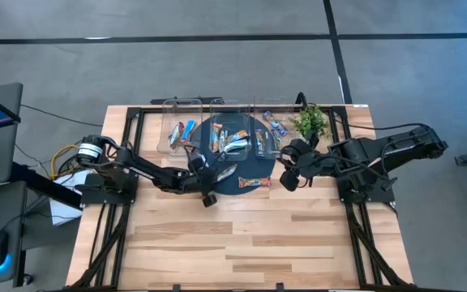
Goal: Pick and place Granola Bars by type
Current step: Put the yellow granola bar into the middle transparent bin
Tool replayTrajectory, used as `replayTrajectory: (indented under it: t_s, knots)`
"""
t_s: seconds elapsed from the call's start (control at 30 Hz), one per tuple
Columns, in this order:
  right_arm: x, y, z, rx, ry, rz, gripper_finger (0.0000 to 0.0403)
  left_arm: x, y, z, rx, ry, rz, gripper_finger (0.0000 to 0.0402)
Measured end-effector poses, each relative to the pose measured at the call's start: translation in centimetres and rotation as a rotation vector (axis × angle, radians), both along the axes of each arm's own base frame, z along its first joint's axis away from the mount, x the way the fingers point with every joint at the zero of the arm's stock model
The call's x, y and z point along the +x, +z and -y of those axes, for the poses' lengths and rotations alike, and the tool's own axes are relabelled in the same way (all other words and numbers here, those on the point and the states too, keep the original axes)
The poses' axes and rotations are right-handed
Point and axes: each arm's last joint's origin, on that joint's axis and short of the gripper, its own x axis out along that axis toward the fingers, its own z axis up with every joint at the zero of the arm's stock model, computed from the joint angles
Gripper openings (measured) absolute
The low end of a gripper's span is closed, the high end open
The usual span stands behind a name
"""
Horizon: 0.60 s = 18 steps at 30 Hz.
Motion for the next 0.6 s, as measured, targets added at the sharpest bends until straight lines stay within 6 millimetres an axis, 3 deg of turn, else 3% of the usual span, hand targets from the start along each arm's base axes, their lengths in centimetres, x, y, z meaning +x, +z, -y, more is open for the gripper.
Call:
replayTrajectory:
  t_s: [0.3,0.6]
  knots:
    - [0.0,0.0,0.0,-0.003,0.003,-0.001,0.012,1.0,1.3,2.7,0.063,-0.13,0.029,0.0017]
    - [0.0,0.0,0.0,-0.006,0.005,-0.004,0.012,4.2,5.6,4.1,0.205,-0.29,0.109,0.0015]
